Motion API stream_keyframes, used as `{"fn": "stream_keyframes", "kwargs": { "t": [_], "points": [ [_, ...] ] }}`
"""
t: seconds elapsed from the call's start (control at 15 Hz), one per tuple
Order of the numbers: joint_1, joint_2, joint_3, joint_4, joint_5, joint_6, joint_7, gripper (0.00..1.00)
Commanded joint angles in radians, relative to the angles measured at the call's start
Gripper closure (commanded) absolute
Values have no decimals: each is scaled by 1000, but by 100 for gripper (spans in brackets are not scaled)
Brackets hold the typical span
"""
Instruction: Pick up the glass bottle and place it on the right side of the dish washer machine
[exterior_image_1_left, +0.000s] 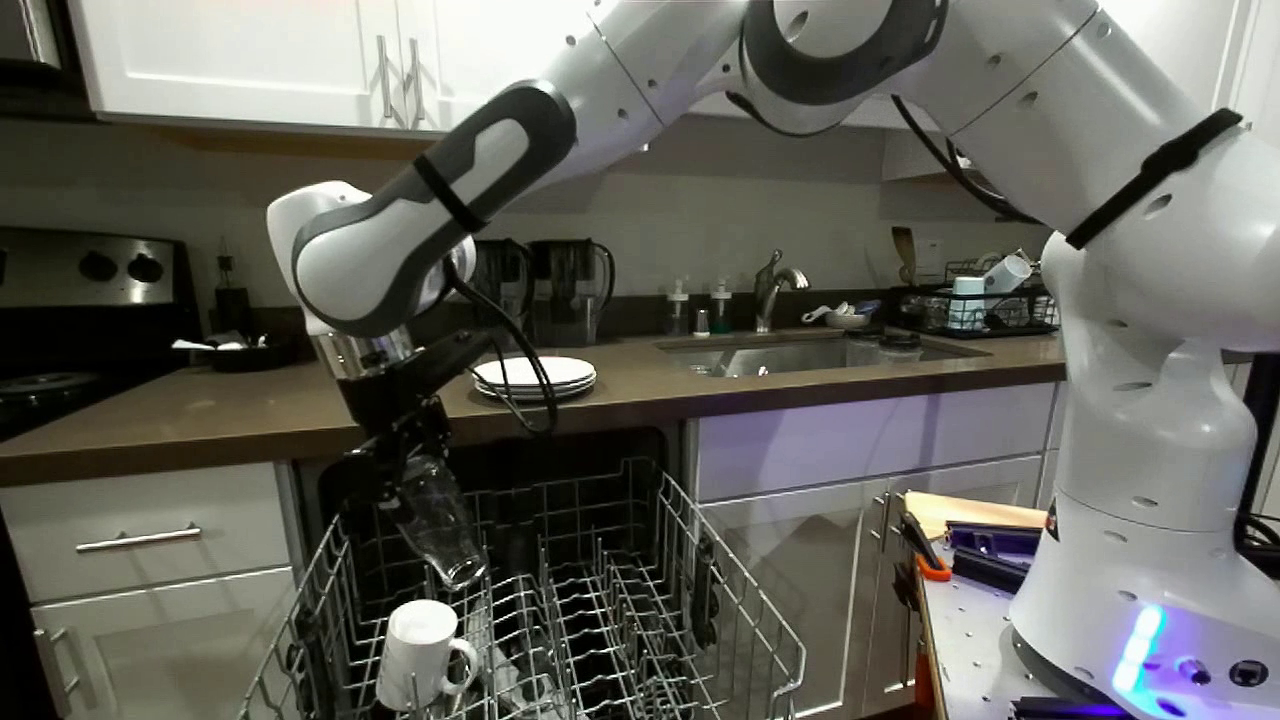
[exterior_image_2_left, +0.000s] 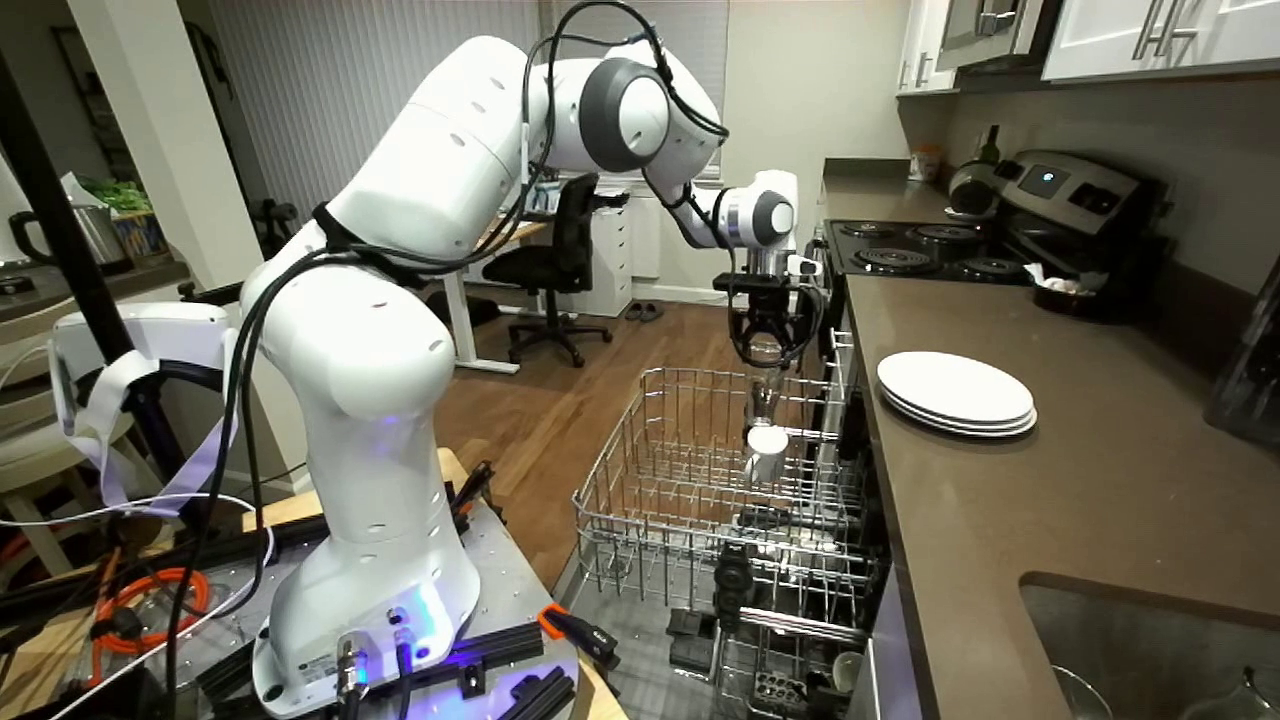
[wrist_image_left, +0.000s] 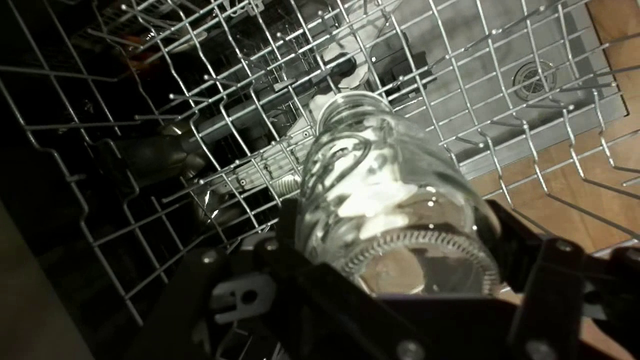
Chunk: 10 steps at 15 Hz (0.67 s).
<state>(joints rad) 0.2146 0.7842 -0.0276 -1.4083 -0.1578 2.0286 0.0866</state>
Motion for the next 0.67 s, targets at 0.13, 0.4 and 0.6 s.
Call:
{"fn": "stream_keyframes", "kwargs": {
  "t": [0.13, 0.4, 0.6],
  "points": [
    [25, -219, -15, -346, -46, 257, 171, 39],
    [23, -319, -46, -567, -33, 420, 330, 39],
    [17, -385, -82, -738, -25, 542, 432, 39]
  ]
}}
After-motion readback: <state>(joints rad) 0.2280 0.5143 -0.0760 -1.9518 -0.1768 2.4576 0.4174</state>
